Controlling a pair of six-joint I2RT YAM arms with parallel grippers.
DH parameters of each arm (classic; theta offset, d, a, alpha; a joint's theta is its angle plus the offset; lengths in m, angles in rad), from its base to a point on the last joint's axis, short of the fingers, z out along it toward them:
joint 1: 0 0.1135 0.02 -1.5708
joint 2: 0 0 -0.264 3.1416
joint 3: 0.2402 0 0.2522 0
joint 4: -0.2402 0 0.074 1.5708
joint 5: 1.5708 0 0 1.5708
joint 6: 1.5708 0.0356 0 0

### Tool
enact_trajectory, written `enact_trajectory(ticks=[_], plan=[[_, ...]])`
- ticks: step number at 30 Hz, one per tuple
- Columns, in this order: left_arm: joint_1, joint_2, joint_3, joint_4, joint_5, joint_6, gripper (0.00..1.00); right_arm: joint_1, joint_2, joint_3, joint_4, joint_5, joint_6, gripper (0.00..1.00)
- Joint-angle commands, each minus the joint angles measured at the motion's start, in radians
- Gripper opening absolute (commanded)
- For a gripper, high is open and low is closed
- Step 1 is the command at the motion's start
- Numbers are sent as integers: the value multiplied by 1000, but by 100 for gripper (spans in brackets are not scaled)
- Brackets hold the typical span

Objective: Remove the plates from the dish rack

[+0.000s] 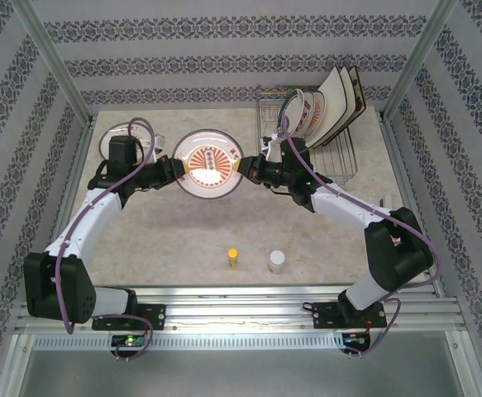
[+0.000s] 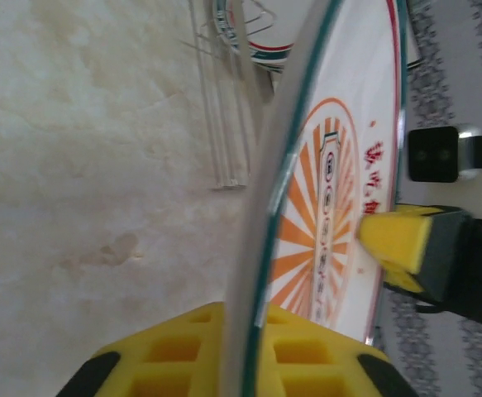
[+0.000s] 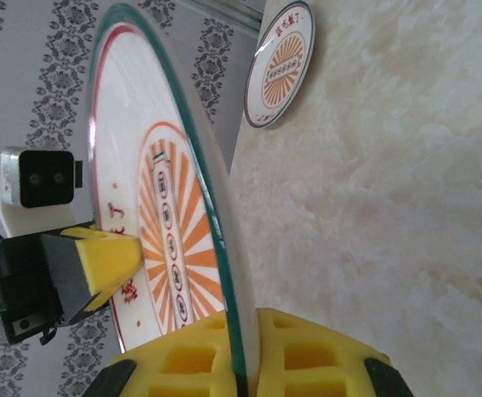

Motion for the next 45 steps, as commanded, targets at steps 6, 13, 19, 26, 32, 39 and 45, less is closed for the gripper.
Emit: enact_trajectory(ticks=[6, 13, 19, 26, 32, 39, 45], plan=[[10, 29, 5, 42, 24, 6, 0, 20, 11, 85, 6, -10, -19, 0], [56, 26, -29, 169, 27, -109, 0, 19, -2, 203, -302, 55, -166, 98], [155, 20, -58, 287, 19, -244, 0, 4, -33, 446, -894, 364, -428, 98], [292, 52, -91, 419, -116, -393, 0, -72, -101, 550, -1257, 657, -587, 98], [373, 171, -6, 420, -206, -411, 0, -109, -172, 535, -1405, 743, -653, 98], [440, 323, 61, 493, -279, -484, 0, -160, -229, 446, -1442, 769, -670, 98], [456, 472, 174, 539, -281, -518, 0, -184, -221, 416, -1424, 741, -682, 98]])
